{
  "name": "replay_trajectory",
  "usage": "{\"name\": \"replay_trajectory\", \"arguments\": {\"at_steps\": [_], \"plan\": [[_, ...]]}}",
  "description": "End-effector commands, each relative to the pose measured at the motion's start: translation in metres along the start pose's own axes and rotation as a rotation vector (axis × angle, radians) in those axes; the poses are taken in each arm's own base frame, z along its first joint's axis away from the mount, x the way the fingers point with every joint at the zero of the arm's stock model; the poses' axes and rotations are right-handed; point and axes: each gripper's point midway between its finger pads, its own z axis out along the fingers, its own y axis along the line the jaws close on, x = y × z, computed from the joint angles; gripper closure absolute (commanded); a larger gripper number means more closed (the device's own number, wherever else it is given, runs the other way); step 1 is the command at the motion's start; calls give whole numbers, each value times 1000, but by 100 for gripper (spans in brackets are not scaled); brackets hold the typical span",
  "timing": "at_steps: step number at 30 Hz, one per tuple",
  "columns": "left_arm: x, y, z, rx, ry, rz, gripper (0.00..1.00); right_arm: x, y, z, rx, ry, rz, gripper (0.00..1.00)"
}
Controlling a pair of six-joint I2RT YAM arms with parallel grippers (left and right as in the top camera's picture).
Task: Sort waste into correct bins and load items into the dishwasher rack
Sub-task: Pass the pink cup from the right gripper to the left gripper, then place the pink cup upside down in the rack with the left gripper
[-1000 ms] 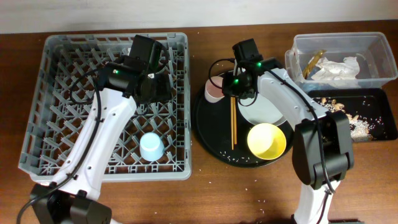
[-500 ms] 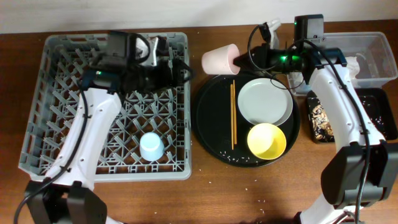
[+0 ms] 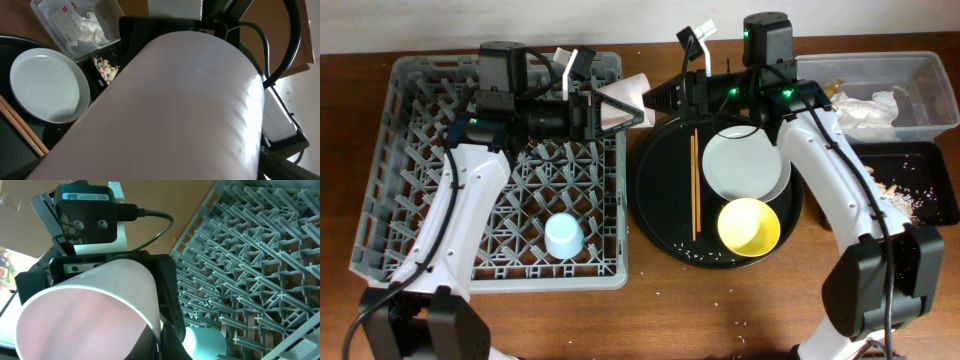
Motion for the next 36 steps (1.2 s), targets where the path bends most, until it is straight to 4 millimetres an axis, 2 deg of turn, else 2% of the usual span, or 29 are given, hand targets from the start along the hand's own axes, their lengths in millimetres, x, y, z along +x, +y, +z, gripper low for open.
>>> {"name": "replay_trajectory", "arguments": {"at_steps": [1, 2, 6, 8, 12, 15, 17, 23, 24, 25, 26, 28, 29, 32, 33, 34, 36], "plan": [[1, -1, -1, 13, 4, 15, 1, 1, 2, 3, -12, 9, 10, 96], [1, -1, -1, 12, 3, 15, 7, 3, -6, 4, 13, 8, 22, 96], [1, 0, -1, 5, 1, 15, 10, 13, -18, 18, 8, 40, 55, 96], [1, 0, -1, 4, 0, 15, 25, 16, -23, 22, 11, 50, 74, 96], [-2, 6, -1, -30, -14, 15, 24, 26, -26, 21, 18, 76, 102, 96], [-7, 10, -10, -42, -36, 10, 14, 26, -24, 21, 9, 78, 100, 96], [-9, 13, -15, -49, -48, 8, 14, 26, -18, 21, -28, 84, 82, 96], [-11, 13, -17, -50, -55, 17, 16, 26, -15, 21, -40, 88, 79, 96], [-11, 13, -17, -50, -55, 17, 26, 25, -17, 22, -30, 84, 79, 96], [-11, 13, -17, -51, -55, 17, 41, 25, -19, 22, -16, 78, 79, 94], [-11, 13, -17, -51, -55, 17, 47, 24, -19, 22, -15, 78, 78, 91], [-12, 15, -17, -61, -59, 16, 47, 24, -20, 22, -14, 78, 78, 88], [-12, 16, -17, -69, -62, 16, 47, 24, -20, 22, -14, 78, 78, 77], [-16, 26, -19, -127, -85, 14, 47, 22, -26, 19, 17, 62, 78, 21], [-20, 45, -22, -232, -118, -8, 48, 17, -35, 13, 55, 39, 86, 5], [-21, 54, -25, -287, -134, -20, 47, 16, -42, 9, 87, 25, 95, 0], [-18, 84, -36, -458, -161, -82, 47, 16, -78, -11, 264, -15, 134, 2]]}}
